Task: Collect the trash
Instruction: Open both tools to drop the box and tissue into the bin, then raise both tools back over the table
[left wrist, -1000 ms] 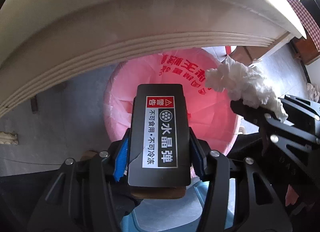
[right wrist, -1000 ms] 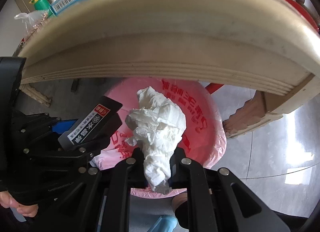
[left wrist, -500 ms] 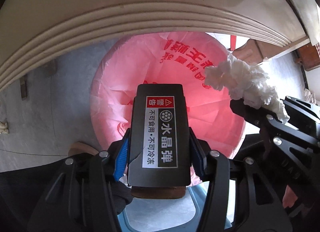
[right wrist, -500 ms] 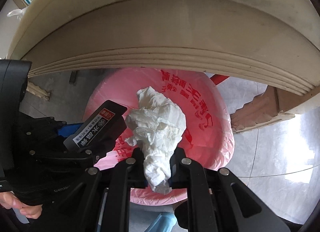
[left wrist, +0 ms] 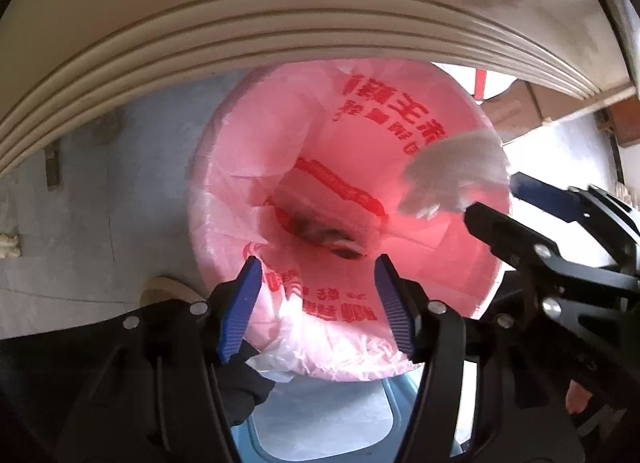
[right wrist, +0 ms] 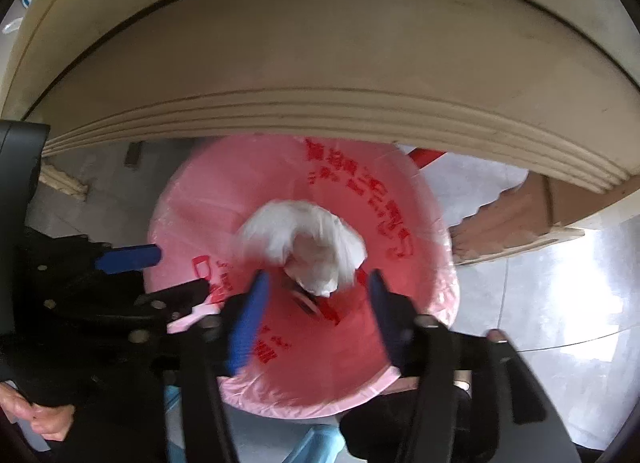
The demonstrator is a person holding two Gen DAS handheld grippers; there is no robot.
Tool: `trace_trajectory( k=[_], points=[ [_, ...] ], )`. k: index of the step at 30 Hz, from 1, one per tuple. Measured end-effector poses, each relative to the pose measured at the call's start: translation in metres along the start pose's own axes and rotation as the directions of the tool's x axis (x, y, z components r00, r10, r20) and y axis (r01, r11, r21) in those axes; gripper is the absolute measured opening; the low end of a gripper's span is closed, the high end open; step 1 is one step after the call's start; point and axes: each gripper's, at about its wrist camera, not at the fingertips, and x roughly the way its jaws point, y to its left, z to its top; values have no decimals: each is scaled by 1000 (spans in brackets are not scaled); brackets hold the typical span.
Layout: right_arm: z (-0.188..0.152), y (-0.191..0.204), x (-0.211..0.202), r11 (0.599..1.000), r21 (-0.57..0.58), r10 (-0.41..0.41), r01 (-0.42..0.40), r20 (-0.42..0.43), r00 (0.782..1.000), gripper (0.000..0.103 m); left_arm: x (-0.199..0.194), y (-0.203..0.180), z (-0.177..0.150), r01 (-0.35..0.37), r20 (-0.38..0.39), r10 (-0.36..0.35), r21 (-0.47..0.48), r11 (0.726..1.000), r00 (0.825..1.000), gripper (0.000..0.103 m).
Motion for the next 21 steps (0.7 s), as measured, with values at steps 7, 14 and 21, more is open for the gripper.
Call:
trace_trajectory(
  k=[7, 14, 21],
  points=[
    [0, -8, -4, 1000, 20, 15, -15, 4, 1000, 62, -5, 2, 0, -15, 19, 15, -4, 1000, 1000, 71],
    [1, -16, -2, 999, 37, 29, -29, 8, 1000, 62, -9, 5, -4, -29, 33, 30, -8, 1000, 999, 76],
    [-1, -17, -6, 998, 44, 36, -37, 16, 999, 62, -12, 4, -5, -49, 48, 49, -3, 999, 998, 77]
  ],
)
